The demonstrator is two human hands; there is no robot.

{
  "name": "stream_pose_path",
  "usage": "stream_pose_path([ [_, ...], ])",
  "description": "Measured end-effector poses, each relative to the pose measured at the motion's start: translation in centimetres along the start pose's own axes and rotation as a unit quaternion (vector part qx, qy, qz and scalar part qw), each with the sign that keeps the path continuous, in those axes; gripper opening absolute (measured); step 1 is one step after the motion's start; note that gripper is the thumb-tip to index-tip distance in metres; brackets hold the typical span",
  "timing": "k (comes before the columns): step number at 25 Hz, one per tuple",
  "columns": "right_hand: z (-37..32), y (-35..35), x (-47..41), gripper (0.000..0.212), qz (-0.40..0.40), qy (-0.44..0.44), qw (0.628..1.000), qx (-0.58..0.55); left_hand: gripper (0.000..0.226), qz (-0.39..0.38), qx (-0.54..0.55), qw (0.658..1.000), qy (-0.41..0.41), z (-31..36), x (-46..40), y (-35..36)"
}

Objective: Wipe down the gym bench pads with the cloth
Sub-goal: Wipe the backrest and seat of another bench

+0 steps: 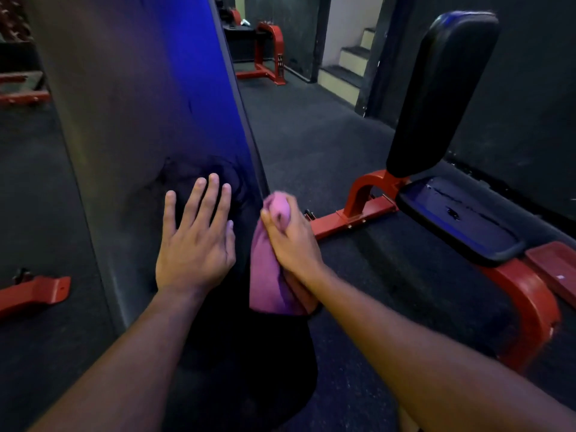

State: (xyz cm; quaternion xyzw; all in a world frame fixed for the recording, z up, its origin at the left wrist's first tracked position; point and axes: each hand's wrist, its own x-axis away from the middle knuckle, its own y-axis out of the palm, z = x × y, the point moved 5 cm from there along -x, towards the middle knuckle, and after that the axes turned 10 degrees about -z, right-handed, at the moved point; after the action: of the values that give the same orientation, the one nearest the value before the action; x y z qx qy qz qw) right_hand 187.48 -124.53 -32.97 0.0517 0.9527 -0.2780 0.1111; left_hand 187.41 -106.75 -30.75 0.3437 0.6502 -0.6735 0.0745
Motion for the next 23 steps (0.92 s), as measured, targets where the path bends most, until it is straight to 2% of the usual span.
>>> stream_pose_path([
  [3,-2.8,-0.6,-5.5,0.038,0.030,0.005,0.999,0.010,0.058,-0.002,0.001,1.000,-0.003,0.0,0.0,-0.1],
  [5,-2.9,-0.6,-6.2,0.039,0.033,0.001,0.999,0.002,0.058,-0.003,-0.002,1.000,-0.004,-0.1,0.0,-0.2],
  [9,0.0,-0.1,-0.6,0.050,0.000,-0.031,1.000,0.002,0.059,0.000,0.000,1.000,-0.005,0.0,0.0,-0.2],
  [13,4.7,0.9,8.0,0.054,-0.052,0.012,0.998,-0.032,0.059,-0.007,0.006,1.000,-0.003,0.0,0.0,-0.2],
  [16,4.4,0.8,8.7,0.040,-0.064,0.009,0.997,-0.033,0.059,-0.004,0.007,1.000,0.003,0.3,0.2,-0.1],
  [19,1.6,0.2,3.8,0.020,-0.024,-0.026,0.999,-0.033,0.059,0.005,0.005,1.000,0.008,0.0,0.1,-0.1],
  [21,0.6,0.1,1.1,0.019,-0.013,-0.031,0.999,-0.031,0.058,0.005,0.001,1.000,0.010,0.1,0.4,0.0],
  [23,0.4,-0.1,0.7,0.021,-0.035,-0.031,0.999,-0.028,0.058,0.004,0.006,1.000,0.006,0.1,0.2,0.0],
])
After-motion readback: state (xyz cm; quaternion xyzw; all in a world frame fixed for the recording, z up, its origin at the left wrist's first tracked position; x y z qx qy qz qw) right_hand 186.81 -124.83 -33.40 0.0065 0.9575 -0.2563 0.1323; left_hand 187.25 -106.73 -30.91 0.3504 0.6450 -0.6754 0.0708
